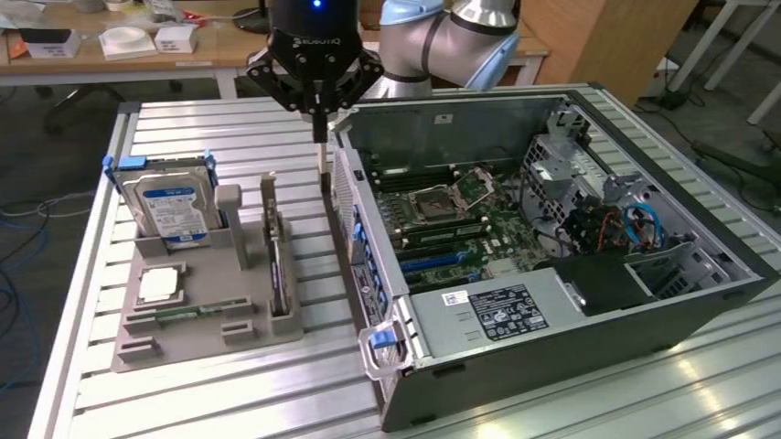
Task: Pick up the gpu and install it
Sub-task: 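Reach for the gpu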
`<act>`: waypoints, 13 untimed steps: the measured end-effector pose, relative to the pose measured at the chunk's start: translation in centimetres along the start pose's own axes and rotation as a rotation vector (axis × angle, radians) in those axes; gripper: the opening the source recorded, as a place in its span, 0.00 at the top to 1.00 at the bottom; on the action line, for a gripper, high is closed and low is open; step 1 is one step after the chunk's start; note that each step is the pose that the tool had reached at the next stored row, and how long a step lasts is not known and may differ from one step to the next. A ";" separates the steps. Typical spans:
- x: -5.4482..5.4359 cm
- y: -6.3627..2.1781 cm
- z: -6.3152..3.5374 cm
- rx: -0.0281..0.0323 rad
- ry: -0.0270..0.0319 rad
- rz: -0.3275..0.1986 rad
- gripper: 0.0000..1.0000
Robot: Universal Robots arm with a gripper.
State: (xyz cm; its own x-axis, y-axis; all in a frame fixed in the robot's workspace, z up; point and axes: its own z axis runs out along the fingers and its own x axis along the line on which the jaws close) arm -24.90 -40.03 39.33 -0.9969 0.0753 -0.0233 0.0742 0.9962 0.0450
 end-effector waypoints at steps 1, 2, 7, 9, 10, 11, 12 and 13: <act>0.2 -0.02 0.00 -0.0001 -0.0001 0.000 0.90; 0.5 -0.05 -0.01 0.0000 -0.0001 0.000 0.90; 1.9 -0.18 -0.05 0.0000 -0.0001 0.000 0.90; 2.3 -0.22 -0.06 0.0000 0.0000 0.000 0.90; 2.5 -0.24 -0.06 -0.0001 -0.0001 0.000 0.90; 2.8 -0.26 -0.07 0.0000 -0.0001 0.000 0.90; 3.0 -0.28 -0.08 0.0000 0.0000 0.000 0.90; 3.3 -0.30 -0.08 0.0000 -0.0001 0.000 0.90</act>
State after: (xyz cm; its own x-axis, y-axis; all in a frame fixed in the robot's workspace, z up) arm -28.18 -40.08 39.32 -0.9969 0.0754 -0.0233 0.0743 0.9962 0.0450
